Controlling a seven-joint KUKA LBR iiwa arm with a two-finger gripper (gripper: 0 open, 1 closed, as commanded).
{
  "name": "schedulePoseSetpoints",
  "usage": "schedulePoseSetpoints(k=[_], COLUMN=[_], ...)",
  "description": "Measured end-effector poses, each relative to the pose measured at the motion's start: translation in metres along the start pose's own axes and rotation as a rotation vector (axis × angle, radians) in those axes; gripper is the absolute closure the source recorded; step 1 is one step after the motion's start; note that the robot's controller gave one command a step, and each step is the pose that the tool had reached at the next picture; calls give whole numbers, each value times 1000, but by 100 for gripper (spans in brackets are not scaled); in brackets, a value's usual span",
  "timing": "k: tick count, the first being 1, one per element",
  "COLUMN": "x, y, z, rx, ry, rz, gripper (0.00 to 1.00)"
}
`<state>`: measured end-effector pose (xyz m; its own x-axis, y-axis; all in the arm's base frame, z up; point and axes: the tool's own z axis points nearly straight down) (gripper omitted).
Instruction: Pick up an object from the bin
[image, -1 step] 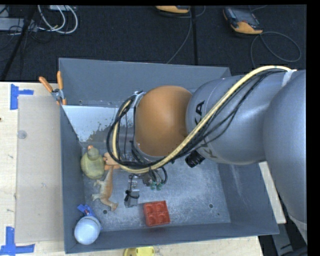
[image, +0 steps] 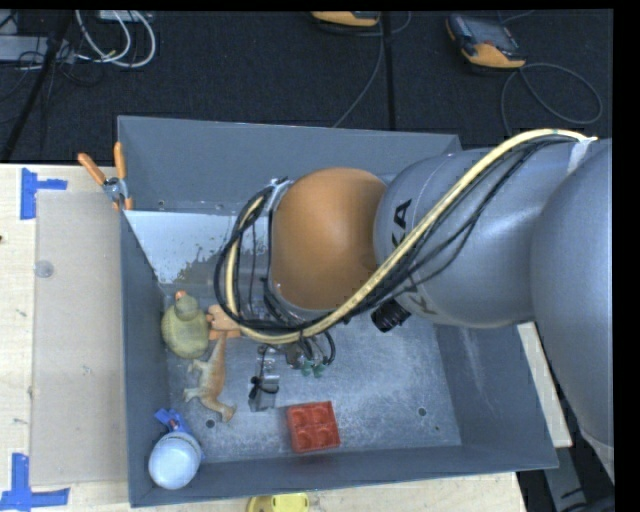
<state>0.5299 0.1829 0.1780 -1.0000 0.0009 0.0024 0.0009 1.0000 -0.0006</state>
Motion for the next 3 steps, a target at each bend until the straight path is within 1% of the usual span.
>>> schedulePoseSetpoints(k=[1,2,3], x=[14,19,20], y=[-9,-14,-26], z=[40,52,23], rx=[0,0,6], ry=[2,4,16], rz=[-9,-10,8], gripper=[0,0,0])
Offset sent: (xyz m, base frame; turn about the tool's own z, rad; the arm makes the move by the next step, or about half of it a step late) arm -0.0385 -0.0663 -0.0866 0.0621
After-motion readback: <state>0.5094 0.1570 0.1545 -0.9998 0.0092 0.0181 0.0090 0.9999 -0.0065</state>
